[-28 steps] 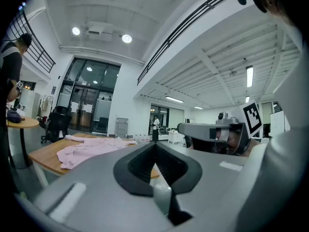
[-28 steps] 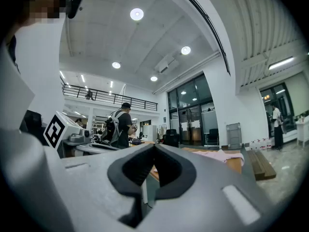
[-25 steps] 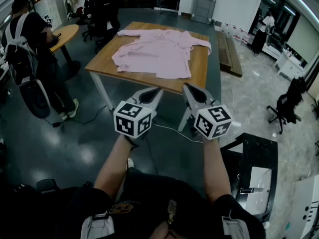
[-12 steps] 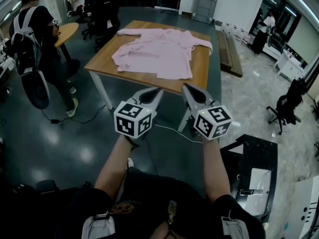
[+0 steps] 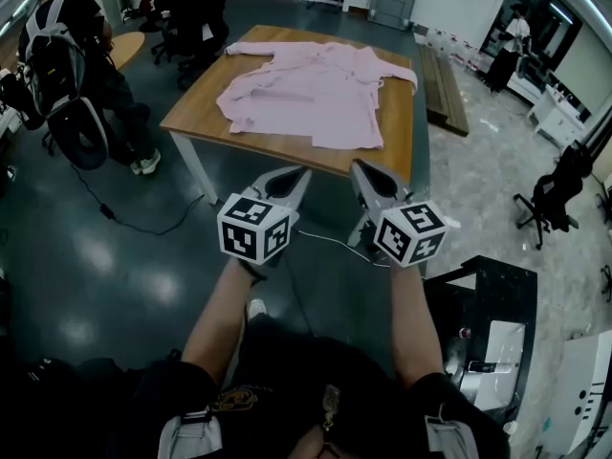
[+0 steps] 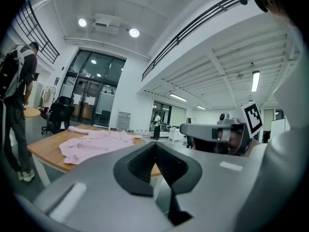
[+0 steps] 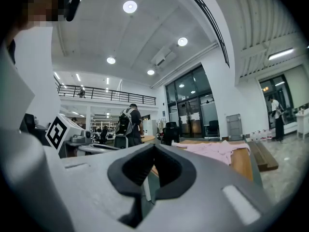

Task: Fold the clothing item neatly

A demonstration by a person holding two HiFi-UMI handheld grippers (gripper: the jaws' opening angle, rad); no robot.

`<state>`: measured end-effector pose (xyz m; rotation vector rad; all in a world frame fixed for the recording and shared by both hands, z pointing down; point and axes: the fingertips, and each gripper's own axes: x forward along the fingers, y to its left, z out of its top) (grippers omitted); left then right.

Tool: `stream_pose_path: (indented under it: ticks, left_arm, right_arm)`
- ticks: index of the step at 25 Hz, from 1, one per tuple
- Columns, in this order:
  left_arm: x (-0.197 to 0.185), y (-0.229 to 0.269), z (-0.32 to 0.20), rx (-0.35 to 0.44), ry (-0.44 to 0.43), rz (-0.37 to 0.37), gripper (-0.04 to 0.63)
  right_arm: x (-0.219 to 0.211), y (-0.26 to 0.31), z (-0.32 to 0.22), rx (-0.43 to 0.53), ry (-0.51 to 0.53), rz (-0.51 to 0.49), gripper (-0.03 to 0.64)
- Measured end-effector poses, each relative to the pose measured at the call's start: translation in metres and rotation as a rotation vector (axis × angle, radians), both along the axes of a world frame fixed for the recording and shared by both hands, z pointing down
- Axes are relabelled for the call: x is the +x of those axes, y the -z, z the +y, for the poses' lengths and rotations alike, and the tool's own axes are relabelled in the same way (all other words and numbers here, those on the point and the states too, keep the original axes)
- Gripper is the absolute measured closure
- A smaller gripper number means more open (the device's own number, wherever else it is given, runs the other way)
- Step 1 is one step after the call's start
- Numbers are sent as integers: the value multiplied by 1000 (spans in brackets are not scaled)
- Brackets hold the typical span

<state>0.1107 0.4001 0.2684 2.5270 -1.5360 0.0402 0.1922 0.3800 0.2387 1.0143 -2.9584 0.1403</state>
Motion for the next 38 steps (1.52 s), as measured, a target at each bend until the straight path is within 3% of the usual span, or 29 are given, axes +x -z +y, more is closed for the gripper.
stream_pose_path:
  ticks: [12, 19, 28, 34, 38]
  left_arm:
    - [-119, -54, -86, -123, -88, -38, 588]
    - [-168, -102, -134, -204, -99, -69, 588]
    - [-170, -156, -203, -276, -84, -98, 588]
    - [-158, -199, -268, -343, -28, -141, 586]
    - [-150, -232, -314, -405, 8, -221, 523]
  right_arm:
    - [-97, -51, -78, -126, -125, 91, 615]
    - [-124, -90, -115, -196, -187, 164, 615]
    - [-106, -151, -178, -278, -239, 233, 615]
    - [-86, -206, -248, -312, -206, 321, 614]
    - [-78, -250, -302, -349, -177, 396, 583]
